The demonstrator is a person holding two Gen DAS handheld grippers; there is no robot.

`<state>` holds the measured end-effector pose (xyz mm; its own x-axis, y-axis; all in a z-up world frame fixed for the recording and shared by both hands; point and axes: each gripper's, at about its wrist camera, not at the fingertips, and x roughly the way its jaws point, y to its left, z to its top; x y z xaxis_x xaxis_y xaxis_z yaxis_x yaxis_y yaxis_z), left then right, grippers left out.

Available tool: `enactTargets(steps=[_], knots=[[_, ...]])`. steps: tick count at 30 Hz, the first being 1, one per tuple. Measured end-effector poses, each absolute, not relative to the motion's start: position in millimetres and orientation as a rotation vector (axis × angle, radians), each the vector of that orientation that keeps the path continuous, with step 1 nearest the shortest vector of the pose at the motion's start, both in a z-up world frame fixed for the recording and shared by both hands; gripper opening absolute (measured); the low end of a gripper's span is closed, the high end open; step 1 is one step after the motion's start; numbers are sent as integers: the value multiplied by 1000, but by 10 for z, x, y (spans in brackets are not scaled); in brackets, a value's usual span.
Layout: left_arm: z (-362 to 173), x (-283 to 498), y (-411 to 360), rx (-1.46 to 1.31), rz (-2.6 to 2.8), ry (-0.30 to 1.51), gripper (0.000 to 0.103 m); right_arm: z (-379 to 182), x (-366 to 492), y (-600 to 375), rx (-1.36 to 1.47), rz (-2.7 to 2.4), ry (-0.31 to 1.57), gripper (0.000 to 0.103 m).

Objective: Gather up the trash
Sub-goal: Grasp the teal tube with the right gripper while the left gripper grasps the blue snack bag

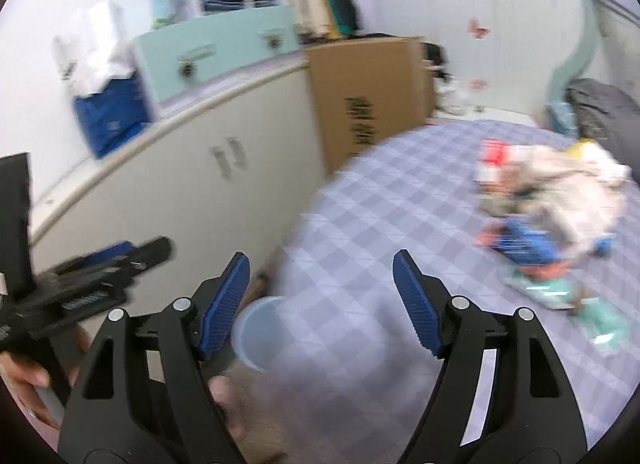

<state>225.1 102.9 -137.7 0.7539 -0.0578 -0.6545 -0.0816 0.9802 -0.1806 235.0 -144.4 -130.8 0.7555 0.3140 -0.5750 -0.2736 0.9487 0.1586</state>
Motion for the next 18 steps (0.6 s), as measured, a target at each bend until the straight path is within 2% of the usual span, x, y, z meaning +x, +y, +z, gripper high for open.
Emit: enactTargets(steps=[9, 12, 13, 14, 15, 18], knots=[[-1389, 2426, -4, -121, -157, 763, 80, -1624, 2465, -2760, -24, 84, 755, 72], [-1424, 2495, -228, -119, -197, 796, 80, -1721, 2549, -2859, -56, 109, 793, 66], [-1428, 2498, -242, -118, -200, 801, 81, -1748, 2592, -2882, -32, 155, 816, 60], [-1432, 2500, -288, -115, -202, 804, 81, -1760, 2598, -2863, -26, 180, 825, 49], [-1432, 2504, -325, -113, -204, 804, 81, -1782, 2636, -2827, -48, 205, 841, 44], [-1417, 2517, -392, -112, -200, 808, 81, -1781, 2629, -2689, -125, 239, 837, 38]])
